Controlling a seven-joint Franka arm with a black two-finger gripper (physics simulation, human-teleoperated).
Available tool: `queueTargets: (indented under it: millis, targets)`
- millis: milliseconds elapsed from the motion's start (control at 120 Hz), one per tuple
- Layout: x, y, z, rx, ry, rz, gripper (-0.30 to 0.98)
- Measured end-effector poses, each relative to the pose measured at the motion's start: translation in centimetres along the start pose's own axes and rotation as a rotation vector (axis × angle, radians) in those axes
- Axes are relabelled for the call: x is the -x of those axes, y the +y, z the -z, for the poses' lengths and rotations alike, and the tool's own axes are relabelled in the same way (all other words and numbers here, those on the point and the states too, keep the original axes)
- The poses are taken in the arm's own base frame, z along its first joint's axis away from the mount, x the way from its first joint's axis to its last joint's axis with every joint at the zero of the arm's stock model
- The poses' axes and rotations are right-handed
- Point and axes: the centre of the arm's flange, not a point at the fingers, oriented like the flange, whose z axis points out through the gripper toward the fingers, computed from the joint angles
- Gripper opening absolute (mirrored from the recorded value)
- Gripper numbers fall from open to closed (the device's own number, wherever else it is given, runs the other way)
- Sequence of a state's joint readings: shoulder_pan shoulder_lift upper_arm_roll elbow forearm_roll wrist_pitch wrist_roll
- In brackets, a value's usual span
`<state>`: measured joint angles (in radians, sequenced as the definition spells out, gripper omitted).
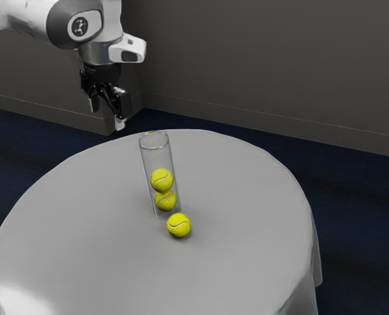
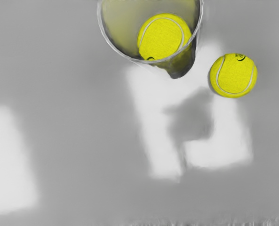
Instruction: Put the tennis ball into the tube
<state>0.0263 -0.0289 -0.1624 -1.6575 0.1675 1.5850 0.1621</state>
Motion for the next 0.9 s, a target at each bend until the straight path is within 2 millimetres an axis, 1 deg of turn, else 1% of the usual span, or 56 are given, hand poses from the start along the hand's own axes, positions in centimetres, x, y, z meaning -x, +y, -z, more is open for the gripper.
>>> queueTargets:
  millis: [92,133,175,225,292,400,492,550,583,642,758,900]
  targets:
    - [0.2,4.6,-0.7,0.024,-0.002,-0.114,0.69]
    - [0.4,6.7,-1.7,0.048,-0.008,-0.161,0.69]
    - [0.5,8.3,-3.0,0.082,-0.013,-0.192,0.68]
    - [0.6,9.0,-4.2,0.122,-0.008,-0.206,0.68]
    - [1.4,9.6,-5.8,0.160,-0.011,-0.214,0.69]
    - [2.1,12.0,-8.6,0.227,0.000,-0.227,0.69]
    - [2.1,13.7,-10.7,0.243,0.034,-0.216,0.69]
    - [2.9,14.8,-11.9,0.238,0.061,-0.201,0.69]
    - [3.2,15.2,-12.4,0.236,0.077,-0.180,0.69]
    - [3.0,15.3,-13.2,0.248,0.107,-0.124,0.69]
    - [1.8,15.3,-14.4,0.316,0.158,-0.011,0.69]
    - [-0.4,15.4,-19.2,0.415,0.118,0.103,0.69]
